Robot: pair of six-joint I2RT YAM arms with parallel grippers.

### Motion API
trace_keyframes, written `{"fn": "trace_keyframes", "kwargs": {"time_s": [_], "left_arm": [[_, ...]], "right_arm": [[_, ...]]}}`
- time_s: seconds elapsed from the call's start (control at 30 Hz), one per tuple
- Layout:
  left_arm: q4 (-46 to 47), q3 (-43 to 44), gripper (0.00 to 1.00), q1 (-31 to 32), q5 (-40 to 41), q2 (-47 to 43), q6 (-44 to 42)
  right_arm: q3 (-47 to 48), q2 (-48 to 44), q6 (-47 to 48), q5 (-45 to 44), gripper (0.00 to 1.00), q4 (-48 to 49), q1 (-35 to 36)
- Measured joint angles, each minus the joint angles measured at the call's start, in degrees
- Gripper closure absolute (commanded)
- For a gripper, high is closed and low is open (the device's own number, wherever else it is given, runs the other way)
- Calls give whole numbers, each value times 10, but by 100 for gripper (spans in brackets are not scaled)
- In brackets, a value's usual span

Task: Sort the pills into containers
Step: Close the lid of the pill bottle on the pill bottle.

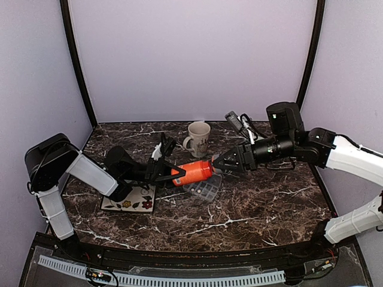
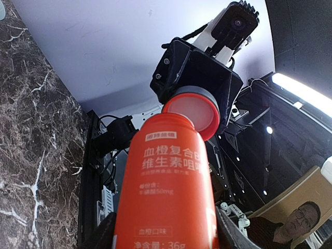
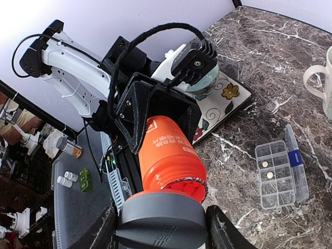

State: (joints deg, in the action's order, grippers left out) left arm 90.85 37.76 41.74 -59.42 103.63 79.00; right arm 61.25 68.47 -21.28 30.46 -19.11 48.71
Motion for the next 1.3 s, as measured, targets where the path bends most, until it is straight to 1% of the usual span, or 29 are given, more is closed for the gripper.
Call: {"fn": "trace_keyframes", "kwargs": {"time_s": [0.37, 1.3], "left_arm": [[3, 16, 100, 0, -16, 3, 27], [4, 32, 100, 0, -29, 3, 44]], "right_arm": [[5, 23, 1, 17, 84, 2, 0], [8, 32, 7, 29, 83, 15, 0]]}}
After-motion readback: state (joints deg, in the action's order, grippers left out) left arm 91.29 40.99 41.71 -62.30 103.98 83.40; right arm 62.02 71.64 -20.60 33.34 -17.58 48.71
